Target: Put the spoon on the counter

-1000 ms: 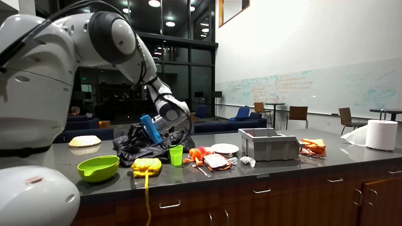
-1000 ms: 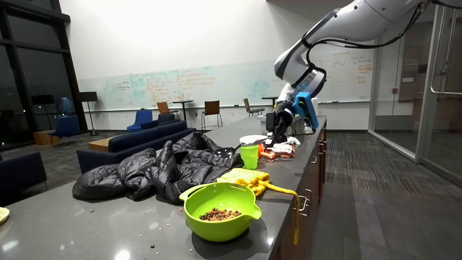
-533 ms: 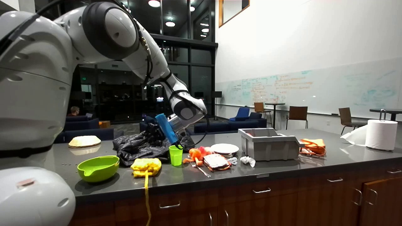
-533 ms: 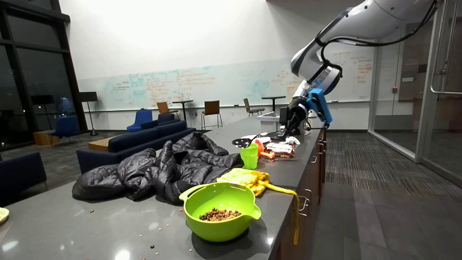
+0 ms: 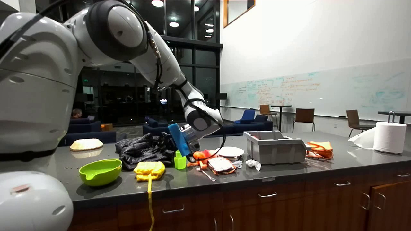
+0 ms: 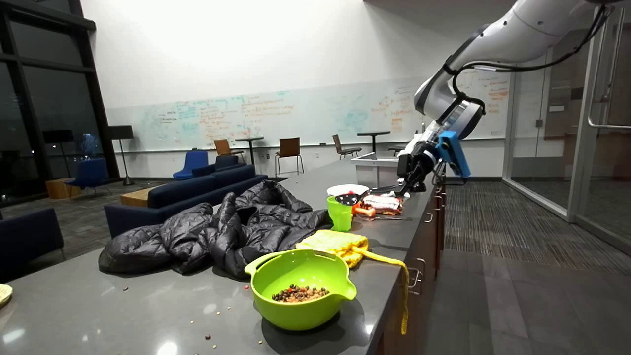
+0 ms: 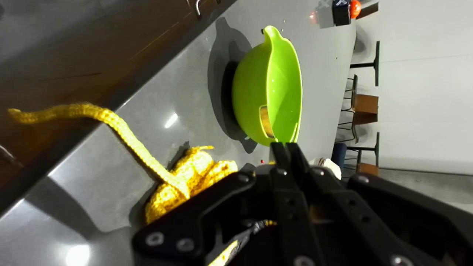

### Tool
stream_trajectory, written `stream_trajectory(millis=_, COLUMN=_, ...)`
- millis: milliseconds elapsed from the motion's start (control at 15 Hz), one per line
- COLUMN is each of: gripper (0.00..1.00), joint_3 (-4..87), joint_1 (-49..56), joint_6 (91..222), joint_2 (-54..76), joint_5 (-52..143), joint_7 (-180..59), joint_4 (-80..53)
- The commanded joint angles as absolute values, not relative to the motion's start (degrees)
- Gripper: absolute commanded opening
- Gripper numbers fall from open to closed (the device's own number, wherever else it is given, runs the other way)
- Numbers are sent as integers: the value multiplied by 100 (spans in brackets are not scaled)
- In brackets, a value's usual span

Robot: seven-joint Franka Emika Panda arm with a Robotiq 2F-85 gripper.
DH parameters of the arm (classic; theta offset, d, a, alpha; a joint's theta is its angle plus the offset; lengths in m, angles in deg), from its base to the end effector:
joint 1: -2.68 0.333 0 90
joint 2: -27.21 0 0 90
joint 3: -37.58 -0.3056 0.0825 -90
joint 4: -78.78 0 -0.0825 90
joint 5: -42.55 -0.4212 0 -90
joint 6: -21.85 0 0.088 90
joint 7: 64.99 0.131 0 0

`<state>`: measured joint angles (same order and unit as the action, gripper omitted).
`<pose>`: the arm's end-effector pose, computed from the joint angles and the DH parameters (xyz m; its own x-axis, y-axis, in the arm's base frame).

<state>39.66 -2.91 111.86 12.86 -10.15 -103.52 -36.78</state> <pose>0.5572 0.0303 0.2835 0.9598 0.2515 -0.1250 0.0143 -0.4882 -0.8726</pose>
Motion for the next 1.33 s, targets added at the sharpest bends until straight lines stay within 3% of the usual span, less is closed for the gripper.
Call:
stream_trajectory(millis=0, gripper=1, joint_3=4029, joint_1=-412, joint_6=11229, joint_2=1101, joint_5=-1299, joint_7=-10652, joint_4=-3721)
stream_trajectory(millis=1200, gripper=1, joint_3=4050, joint_1=-533, joint_6=11434, joint_2=-267, joint_5=-1927, joint_7=-11060, joint_4=-3213)
stream_trajectory(millis=1267, gripper=29, joint_3=4047, joint_1=-528, joint_6=11454, joint_2=-303, joint_5=-1946, joint_7=-11053, joint_4=-3188)
